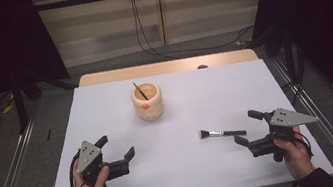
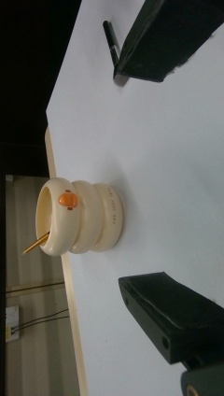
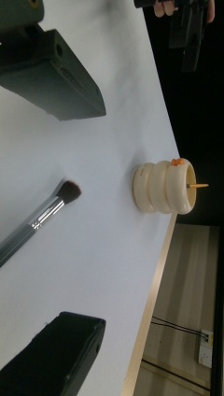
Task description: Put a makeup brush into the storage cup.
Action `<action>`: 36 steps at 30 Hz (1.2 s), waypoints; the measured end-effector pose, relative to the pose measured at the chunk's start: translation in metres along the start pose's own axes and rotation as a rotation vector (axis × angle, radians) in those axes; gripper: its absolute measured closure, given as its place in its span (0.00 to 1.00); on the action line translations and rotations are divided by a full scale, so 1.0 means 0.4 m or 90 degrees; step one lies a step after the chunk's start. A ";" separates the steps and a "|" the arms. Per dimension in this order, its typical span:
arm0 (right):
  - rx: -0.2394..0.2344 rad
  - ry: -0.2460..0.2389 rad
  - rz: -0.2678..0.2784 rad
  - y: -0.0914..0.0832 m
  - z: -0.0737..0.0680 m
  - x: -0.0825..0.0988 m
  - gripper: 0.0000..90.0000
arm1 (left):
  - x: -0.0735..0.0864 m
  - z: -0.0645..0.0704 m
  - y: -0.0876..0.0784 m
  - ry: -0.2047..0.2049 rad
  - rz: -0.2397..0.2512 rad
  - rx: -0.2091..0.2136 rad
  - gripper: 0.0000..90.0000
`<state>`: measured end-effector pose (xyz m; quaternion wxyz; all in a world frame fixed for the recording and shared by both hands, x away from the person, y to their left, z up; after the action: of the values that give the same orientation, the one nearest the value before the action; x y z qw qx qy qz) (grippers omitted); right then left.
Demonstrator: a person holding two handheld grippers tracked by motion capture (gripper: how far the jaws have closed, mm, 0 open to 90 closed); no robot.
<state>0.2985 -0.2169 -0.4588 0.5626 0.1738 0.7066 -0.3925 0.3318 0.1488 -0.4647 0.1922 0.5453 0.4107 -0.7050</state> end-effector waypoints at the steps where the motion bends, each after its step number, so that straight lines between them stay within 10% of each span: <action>1: 0.010 0.000 0.003 0.000 0.005 -0.004 0.00 | 0.001 0.001 0.000 -0.002 0.002 0.009 0.02; 19: 0.004 -0.016 0.028 0.047 0.037 -0.087 0.00 | -0.003 0.001 0.000 0.001 0.010 0.003 0.02; 36: -0.016 -0.031 -0.030 0.146 0.053 -0.133 0.05 | 0.003 0.000 0.000 0.003 0.007 0.007 0.02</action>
<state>0.3690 -0.1857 -0.4314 0.5725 0.1405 0.7016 -0.4004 0.3314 0.1489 -0.4659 0.1920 0.5506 0.4038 -0.7049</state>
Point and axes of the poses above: each handheld gripper's, and its own axes: y roughly forward along the jaws, x roughly out of its underside, z roughly to its right, the point moved 10 cm from there along y, roughly forward along the jaws, and after that the axes turned 5 degrees about -z, right-handed, at the moved point
